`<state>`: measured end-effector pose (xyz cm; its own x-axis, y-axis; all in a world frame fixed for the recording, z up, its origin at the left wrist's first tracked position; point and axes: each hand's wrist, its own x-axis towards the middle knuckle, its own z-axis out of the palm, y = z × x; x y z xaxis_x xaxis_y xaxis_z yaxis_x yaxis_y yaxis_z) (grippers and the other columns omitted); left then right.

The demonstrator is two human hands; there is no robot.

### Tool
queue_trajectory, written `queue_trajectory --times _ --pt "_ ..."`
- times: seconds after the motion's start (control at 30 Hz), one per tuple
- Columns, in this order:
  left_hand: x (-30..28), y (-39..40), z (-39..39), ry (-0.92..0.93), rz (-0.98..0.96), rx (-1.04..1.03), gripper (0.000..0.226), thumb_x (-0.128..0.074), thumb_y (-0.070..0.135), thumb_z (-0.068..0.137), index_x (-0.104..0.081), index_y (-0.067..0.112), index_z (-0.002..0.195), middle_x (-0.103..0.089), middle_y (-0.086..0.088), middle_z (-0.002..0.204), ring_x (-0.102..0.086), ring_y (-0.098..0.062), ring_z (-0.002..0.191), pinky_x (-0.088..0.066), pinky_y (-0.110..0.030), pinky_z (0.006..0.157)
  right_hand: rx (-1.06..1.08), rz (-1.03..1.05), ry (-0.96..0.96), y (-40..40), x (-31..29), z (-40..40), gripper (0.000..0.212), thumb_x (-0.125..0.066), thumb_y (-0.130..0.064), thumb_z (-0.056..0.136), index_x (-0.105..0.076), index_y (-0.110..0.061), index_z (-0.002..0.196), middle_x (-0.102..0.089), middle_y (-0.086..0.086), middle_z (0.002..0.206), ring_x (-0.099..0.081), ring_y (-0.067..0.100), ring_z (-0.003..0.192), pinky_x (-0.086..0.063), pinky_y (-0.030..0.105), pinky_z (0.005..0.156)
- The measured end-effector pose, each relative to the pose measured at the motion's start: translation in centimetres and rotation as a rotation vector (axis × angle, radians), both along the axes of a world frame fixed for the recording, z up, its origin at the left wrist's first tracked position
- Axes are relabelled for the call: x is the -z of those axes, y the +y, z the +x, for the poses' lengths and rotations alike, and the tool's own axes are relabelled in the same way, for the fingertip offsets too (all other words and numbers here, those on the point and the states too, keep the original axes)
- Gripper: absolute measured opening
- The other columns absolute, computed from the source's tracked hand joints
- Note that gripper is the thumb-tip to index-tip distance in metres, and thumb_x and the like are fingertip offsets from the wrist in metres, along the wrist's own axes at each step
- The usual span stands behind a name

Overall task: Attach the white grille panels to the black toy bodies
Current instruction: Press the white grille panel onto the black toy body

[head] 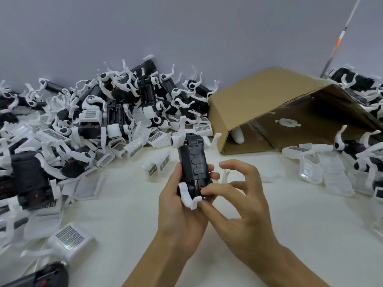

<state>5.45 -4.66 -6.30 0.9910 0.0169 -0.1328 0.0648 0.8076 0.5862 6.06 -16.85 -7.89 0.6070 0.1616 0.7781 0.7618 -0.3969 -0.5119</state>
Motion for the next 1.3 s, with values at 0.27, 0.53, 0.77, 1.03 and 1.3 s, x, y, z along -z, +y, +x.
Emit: queue_trajectory --times 0.27,0.53,0.77,1.03,1.3 --pt "-0.1 -0.1 0.0 -0.008 0.024 0.000 0.048 -0.046 0.042 0.097 -0.077 0.005 0.106 -0.067 -0.011 0.094 -0.067 -0.020 0.084 -0.057 -0.030 0.087 0.005 0.021 0.050 0.0 0.1 -0.2 0.030 -0.081 -0.019 0.076 -0.069 -0.030 0.101 -0.045 0.008 0.140 -0.048 0.026 0.132 -0.055 0.040 0.087" --pt "0.0 -0.2 0.0 0.005 0.009 -0.007 0.048 -0.050 0.041 0.094 -0.077 0.003 0.103 -0.067 -0.013 0.095 -0.065 -0.021 0.084 -0.057 -0.033 0.087 -0.024 0.014 0.053 0.1 0.0 -0.3 0.028 -0.078 -0.020 0.080 -0.061 -0.032 0.098 -0.041 -0.002 0.134 -0.051 0.026 0.128 -0.055 0.041 0.085" --pt "-0.1 0.0 0.1 -0.007 -0.022 0.007 0.049 -0.047 0.041 0.097 -0.075 0.003 0.110 -0.065 -0.013 0.096 -0.064 -0.020 0.081 -0.052 -0.037 0.097 -0.004 0.026 0.079 0.1 0.1 -0.2 0.028 -0.082 -0.020 0.076 -0.068 -0.033 0.097 -0.045 0.003 0.137 -0.048 0.027 0.131 -0.055 0.041 0.084" --pt "-0.3 -0.1 0.2 -0.060 0.105 -0.077 0.044 -0.066 0.032 0.087 -0.068 0.012 0.126 -0.068 -0.011 0.103 -0.065 -0.022 0.092 -0.052 -0.037 0.086 -0.081 0.180 0.370 -0.3 -1.1 -0.1 0.034 -0.060 -0.023 0.087 -0.068 -0.050 0.107 -0.046 -0.021 0.142 -0.048 0.003 0.129 -0.042 0.011 0.096" --pt "-0.6 -0.2 -0.1 -0.339 0.700 -0.174 0.035 -0.063 0.049 0.079 -0.080 0.024 0.098 -0.076 -0.001 0.098 -0.068 -0.013 0.094 -0.051 -0.023 0.073 -0.350 0.503 0.942 -0.9 -2.5 1.0 0.049 -0.077 -0.056 0.070 -0.075 -0.027 0.109 -0.078 0.003 0.103 -0.076 0.021 0.093 -0.062 0.030 0.069"
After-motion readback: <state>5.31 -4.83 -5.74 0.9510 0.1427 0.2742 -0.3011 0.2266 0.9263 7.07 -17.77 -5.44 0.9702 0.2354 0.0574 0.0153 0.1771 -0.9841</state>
